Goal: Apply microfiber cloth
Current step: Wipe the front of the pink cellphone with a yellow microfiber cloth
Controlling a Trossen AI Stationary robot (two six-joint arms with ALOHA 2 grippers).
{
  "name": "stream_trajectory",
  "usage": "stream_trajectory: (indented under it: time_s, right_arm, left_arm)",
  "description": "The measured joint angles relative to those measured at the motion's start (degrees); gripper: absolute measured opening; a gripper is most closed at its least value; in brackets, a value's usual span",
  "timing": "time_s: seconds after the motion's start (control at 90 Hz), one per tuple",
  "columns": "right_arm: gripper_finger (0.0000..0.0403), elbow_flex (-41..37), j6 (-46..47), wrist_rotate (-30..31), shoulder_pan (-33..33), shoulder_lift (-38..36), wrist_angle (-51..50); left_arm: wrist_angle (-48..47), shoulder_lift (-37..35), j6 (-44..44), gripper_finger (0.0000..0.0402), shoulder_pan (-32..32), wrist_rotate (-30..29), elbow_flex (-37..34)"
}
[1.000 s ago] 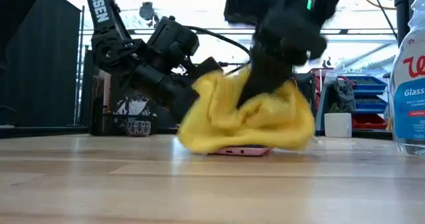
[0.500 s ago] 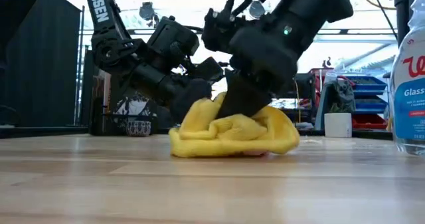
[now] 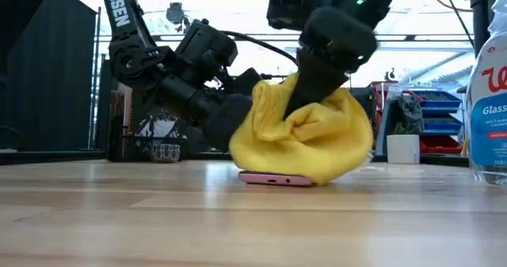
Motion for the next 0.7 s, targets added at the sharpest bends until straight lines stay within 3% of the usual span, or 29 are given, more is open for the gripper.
stream_trajectory:
  time_s: [0.222, 0.389, 0.6, 0.7]
  right_arm:
    - [0.0009, 0.0, 1.1, -2.4, -1.2, 7.3, 8.5]
    - [0.0009, 0.1, 2.4, -4.5, 0.7, 8.9, 12.8]
    - [0.0009, 0.3, 1.9, -14.6, 3.8, 8.7, 13.1]
    - [0.0009, 0.0, 1.8, -20.8, 5.3, 7.3, 7.6]
  left_arm:
    - [0.0, 0.0, 0.0, 0.0, 0.0, 0.0, 0.0]
    - [-0.2, 0.0, 0.0, 0.0, -0.1, 0.3, 0.0]
    - [-0.2, 0.0, 0.0, 0.0, -0.2, 1.1, 0.0]
    - [-0.2, 0.0, 0.0, 0.0, -0.2, 0.2, 0.0]
